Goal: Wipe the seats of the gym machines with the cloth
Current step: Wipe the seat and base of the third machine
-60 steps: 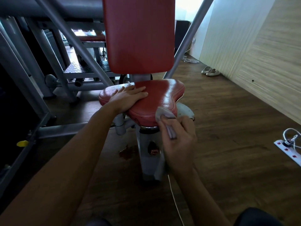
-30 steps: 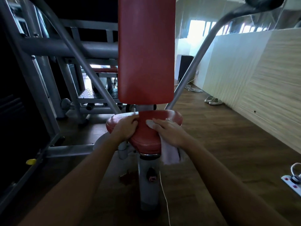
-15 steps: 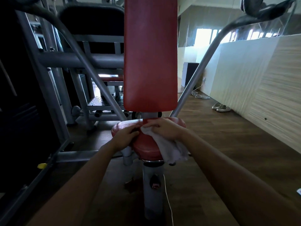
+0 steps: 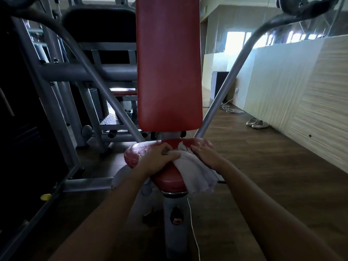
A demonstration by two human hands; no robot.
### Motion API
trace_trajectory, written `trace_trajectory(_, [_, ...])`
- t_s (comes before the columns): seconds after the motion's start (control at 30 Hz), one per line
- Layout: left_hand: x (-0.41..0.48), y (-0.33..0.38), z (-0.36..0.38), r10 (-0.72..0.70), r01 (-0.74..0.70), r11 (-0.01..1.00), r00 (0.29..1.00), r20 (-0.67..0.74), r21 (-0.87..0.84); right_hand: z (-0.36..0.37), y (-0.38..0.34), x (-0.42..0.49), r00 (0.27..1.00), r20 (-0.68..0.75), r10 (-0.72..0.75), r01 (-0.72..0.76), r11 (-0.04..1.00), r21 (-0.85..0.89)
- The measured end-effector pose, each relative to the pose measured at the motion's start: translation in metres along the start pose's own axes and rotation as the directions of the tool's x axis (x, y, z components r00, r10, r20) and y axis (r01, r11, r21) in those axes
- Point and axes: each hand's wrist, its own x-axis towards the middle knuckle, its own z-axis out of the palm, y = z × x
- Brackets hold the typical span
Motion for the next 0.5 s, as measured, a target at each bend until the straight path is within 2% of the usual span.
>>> trace_trajectory(0.07, [-0.001, 0.005, -0.003, 0.023, -0.024, 0.999, 0.999, -0.025, -0.044, -0.002, -0.002, 0.001, 0.999, 0.025, 0.024, -0.023, 1.0, -0.007])
trace_trajectory(0.23, [0.002, 0.011, -0.021, 0.126, -0.121, 0.991, 0.987, -0.103, 0.053, -0.003, -0.005, 0.006, 0.998, 0.052, -0.023, 0.025, 0.999, -0.036])
trace_trajectory(0.4, [0.014, -0.019, -0.075, 0.14, -0.095, 0.95, 0.981, -0.135, 0.296, 0.0, -0.001, 0.005, 0.998, 0.043, -0.044, 0.045, 0.998, -0.032])
trace_trajectory(0.47, [0.018, -0.031, -0.086, 0.083, -0.055, 0.953, 0.993, -0.081, 0.299, 0.002, -0.002, 0.004, 0.999, 0.036, -0.016, 0.017, 1.0, -0.021])
trace_trajectory(0.5, [0.018, -0.031, -0.084, 0.034, -0.035, 0.962, 0.999, 0.007, 0.27, 0.003, -0.004, 0.004, 1.0, 0.028, -0.003, 0.003, 1.0, -0.014])
